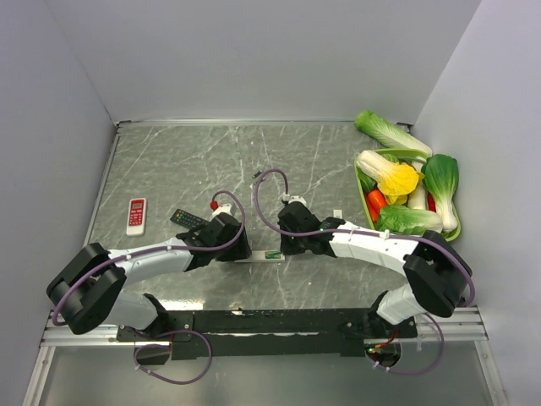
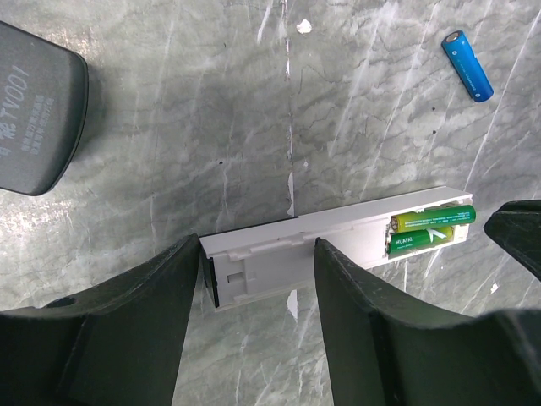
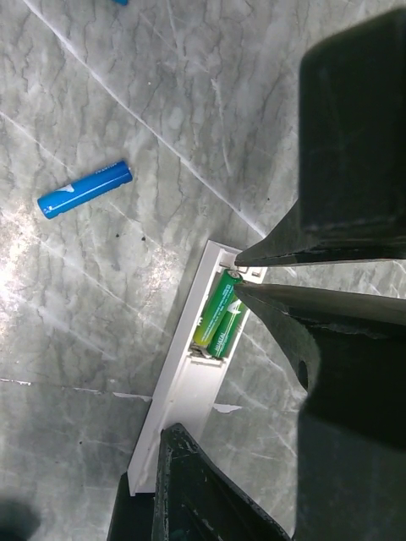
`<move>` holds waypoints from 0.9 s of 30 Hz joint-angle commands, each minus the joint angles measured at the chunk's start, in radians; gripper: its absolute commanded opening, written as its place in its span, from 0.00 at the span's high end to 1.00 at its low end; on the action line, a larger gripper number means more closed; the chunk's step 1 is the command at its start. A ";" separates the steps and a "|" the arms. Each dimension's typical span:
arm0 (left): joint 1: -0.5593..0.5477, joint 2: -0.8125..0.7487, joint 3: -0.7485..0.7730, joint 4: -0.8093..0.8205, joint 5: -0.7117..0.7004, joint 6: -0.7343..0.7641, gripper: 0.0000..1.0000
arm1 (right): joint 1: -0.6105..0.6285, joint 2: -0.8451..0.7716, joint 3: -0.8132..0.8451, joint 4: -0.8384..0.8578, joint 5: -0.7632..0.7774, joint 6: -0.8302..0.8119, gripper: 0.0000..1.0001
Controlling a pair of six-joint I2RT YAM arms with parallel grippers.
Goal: Load the batteries into the remote control
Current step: Load the battery into the remote control.
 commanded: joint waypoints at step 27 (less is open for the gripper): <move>0.001 -0.007 -0.011 0.021 0.024 -0.017 0.39 | -0.005 0.086 0.023 0.064 -0.121 0.023 0.96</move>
